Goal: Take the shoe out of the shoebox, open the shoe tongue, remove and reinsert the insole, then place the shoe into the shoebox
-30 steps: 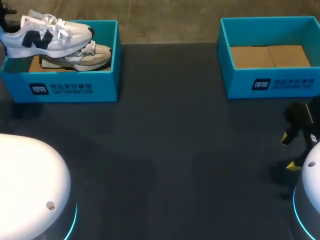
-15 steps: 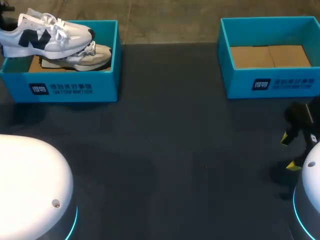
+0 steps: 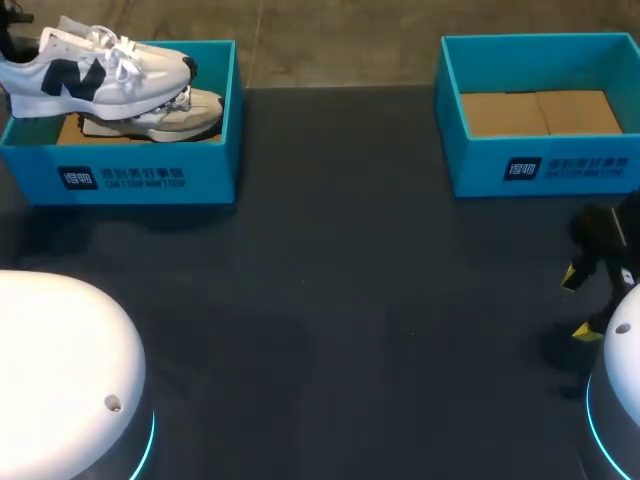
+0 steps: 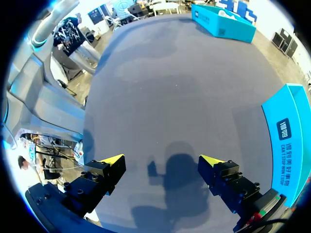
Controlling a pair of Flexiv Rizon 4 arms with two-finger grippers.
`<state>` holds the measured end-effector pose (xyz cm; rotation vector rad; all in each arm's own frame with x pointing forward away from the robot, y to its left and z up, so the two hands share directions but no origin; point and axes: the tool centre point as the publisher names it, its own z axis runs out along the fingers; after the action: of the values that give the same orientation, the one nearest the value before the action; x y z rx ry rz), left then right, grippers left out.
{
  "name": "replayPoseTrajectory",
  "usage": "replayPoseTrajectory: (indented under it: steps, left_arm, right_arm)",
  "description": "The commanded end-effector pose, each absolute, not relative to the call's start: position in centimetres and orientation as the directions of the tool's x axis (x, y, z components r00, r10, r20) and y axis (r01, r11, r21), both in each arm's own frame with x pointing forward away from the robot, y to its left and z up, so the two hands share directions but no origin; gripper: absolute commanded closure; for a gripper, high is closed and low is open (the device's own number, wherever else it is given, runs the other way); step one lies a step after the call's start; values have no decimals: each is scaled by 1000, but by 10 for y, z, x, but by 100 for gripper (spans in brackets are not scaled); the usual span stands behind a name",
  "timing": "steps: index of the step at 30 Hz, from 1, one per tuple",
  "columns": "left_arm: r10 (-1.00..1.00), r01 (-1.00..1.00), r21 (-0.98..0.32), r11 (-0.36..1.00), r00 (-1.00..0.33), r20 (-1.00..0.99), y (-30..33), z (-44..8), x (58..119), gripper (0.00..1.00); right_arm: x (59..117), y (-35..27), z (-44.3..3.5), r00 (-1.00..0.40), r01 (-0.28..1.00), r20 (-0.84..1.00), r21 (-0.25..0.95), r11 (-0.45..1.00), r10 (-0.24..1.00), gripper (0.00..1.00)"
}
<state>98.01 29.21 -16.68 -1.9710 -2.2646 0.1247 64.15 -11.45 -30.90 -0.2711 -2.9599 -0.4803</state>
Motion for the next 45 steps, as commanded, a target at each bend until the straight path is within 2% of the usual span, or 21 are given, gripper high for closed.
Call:
replayPoseTrajectory:
  steps: [1, 8, 12, 15, 23, 25, 27, 45]
  left_arm:
    - [990, 986, -88, 139, -137, 30, 292, -139, 937, 100]
    - [989, 987, -66, 149, -150, -7, 279, -126, 892, 100]
    - [984, 977, -125, 175, -171, 42, 262, -136, 865, 100]
    - [971, 967, -108, 231, -222, 88, 250, -142, 847, 100]
    - [982, 972, -151, 179, -168, 84, 223, -148, 808, 100]
    - [981, 974, -150, 168, -150, 122, 214, -151, 797, 100]
    - [966, 974, -83, 210, -194, 170, 207, -153, 784, 100]
    - [964, 975, -74, 211, -195, 179, 203, -157, 776, 100]
  right_arm:
    - [640, -114, -309, -975, 197, 155, 298, 934, 157, 0]
    - [640, -114, -309, -975, 197, 155, 298, 934, 157, 0]
    - [640, -114, -309, -975, 197, 155, 298, 934, 157, 0]
    - [640, -114, -309, -975, 197, 155, 298, 934, 157, 0]
    - [640, -114, -309, -975, 197, 155, 298, 934, 157, 0]
    - [640, -114, -309, -975, 197, 155, 298, 934, 157, 0]
    - [640, -114, -309, -975, 197, 155, 298, 934, 157, 0]
    - [640, -114, -309, -975, 197, 155, 298, 934, 157, 0]
